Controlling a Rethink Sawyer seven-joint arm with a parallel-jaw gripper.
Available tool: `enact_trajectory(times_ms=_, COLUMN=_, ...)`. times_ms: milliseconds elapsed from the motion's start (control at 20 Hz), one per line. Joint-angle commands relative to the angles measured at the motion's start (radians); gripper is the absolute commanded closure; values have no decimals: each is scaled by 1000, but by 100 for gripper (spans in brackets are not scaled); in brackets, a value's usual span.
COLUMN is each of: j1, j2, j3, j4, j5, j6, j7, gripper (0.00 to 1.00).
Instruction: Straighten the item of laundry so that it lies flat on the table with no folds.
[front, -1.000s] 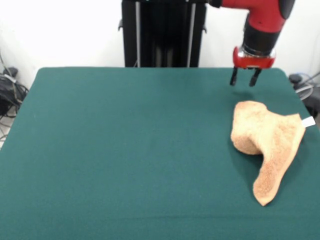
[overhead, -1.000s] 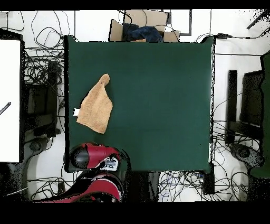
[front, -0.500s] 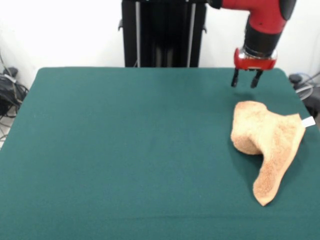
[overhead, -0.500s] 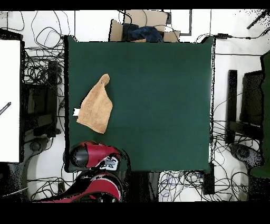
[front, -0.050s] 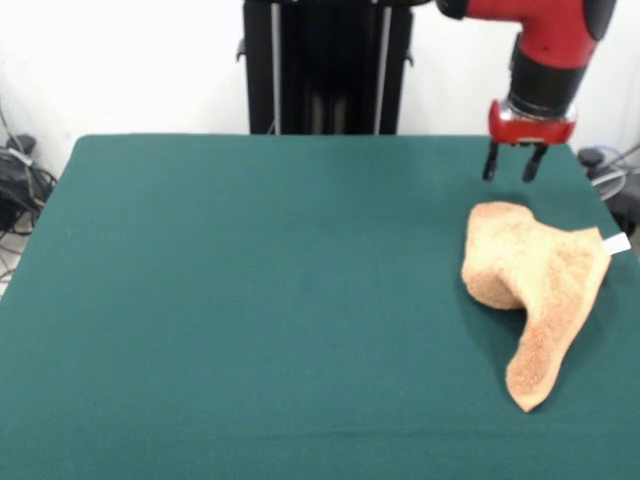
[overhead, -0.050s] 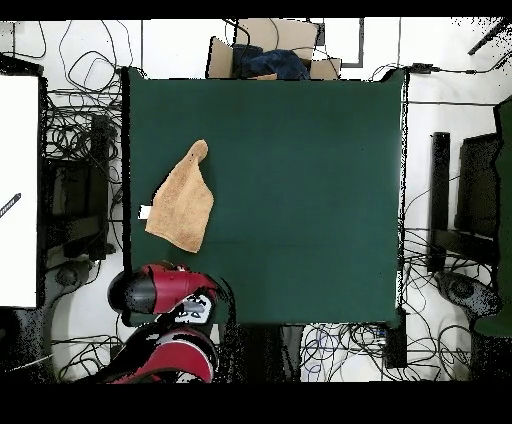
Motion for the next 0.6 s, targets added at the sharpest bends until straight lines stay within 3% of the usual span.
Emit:
enact_trajectory(times_ms=50, j1=-5, j2=31, j3=82, j4=-130, j5=81, j6=-3, j7=226, gripper=0)
enact_trajectory(times_ms=600, j1=-55, j2=67, j3=115, j4=-144, j5=61, j6=0, j7=201, gripper=0)
